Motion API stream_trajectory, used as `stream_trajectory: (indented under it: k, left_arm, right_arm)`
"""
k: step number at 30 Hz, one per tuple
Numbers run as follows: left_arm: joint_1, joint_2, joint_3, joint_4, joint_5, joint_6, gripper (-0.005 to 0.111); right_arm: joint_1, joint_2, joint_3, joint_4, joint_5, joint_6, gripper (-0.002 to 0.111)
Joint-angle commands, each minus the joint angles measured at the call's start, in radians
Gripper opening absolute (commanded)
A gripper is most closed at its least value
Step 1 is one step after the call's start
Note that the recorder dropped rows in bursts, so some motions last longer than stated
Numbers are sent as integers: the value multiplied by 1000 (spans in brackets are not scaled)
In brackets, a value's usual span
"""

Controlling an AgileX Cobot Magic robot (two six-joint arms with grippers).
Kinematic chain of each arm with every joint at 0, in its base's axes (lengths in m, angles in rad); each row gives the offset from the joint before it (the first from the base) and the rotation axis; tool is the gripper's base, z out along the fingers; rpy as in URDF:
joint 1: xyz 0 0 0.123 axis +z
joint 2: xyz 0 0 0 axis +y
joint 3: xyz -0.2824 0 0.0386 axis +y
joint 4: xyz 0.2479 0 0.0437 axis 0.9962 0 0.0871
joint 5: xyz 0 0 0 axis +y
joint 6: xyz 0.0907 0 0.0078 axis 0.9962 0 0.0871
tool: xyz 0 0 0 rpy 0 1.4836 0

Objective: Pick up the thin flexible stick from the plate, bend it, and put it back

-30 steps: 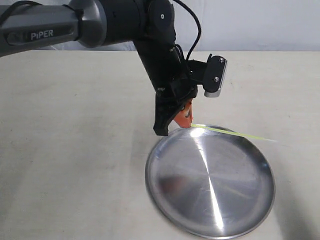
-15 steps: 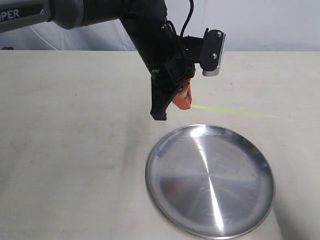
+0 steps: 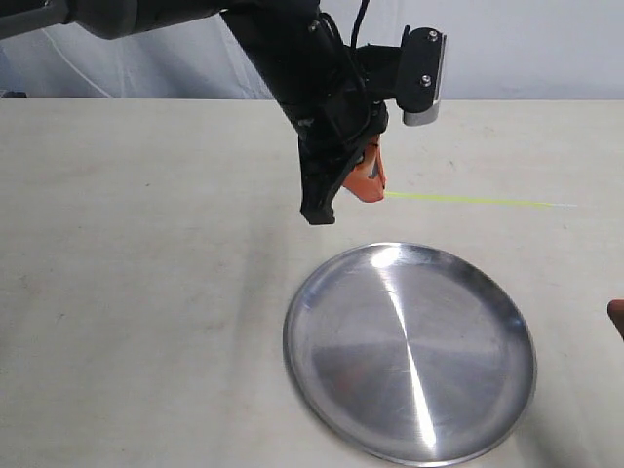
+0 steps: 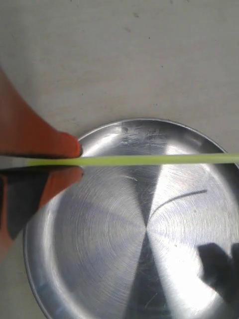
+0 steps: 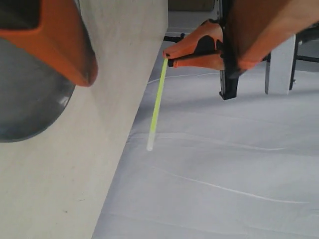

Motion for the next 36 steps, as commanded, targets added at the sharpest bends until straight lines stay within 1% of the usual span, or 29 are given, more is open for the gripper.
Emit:
stream_trajectory:
  k: [1, 3, 5, 7, 9, 11, 12, 15, 17, 19, 23, 27, 32, 36]
  left_arm:
    - [-1, -13, 3, -20, 0, -16, 0]
    - [-1, -13, 3, -28, -1, -16, 0]
    - [-1, -13, 3, -28, -1, -18, 0]
    - [-1, -13, 3, -28, 1, -20, 0]
    - [-1, -13, 3, -28, 1, -20, 0]
    - [-1, -13, 3, -28, 1, -20, 0]
    - [-1, -13, 3, -28, 1, -20, 0]
    - [-1, -13, 3, -23, -4, -20, 0]
    - [-1, -14, 3, -20, -17, -28, 0]
    - [-1, -14, 3, -17, -38, -48, 0]
    - [-1, -23, 3, -10, -65, -56, 0]
    - [-1, -28, 3, -4, -67, -56, 0]
    - [-1, -28, 3, -2, -76, -56, 0]
    - [-1, -28, 3, -5, -87, -63, 0]
  right_arm:
    - [-4, 5, 1, 11, -43, -37, 69]
    - [-4, 11, 1, 13, -65, -37, 69]
    - [-4, 35, -1, 32, -130, -47, 69]
    - [-4, 62, -70, -5, -222, -151, 69]
    - [-4, 143, -187, -102, -257, -215, 69]
    - [-4, 289, -312, -235, -203, -233, 69]
    - [-4, 402, -396, -284, -146, -233, 69]
    - [-4, 550, -498, -299, -48, -233, 69]
    - [-4, 600, -521, -254, -6, -230, 69]
    - [-4, 610, -516, -220, -19, -230, 69]
    - [-4, 573, -470, -179, -101, -230, 69]
    - [-4, 558, -386, -120, -76, -230, 69]
    - [-4, 558, -235, 38, -126, -251, 69]
    - [-4, 558, -213, 225, -122, -413, 69]
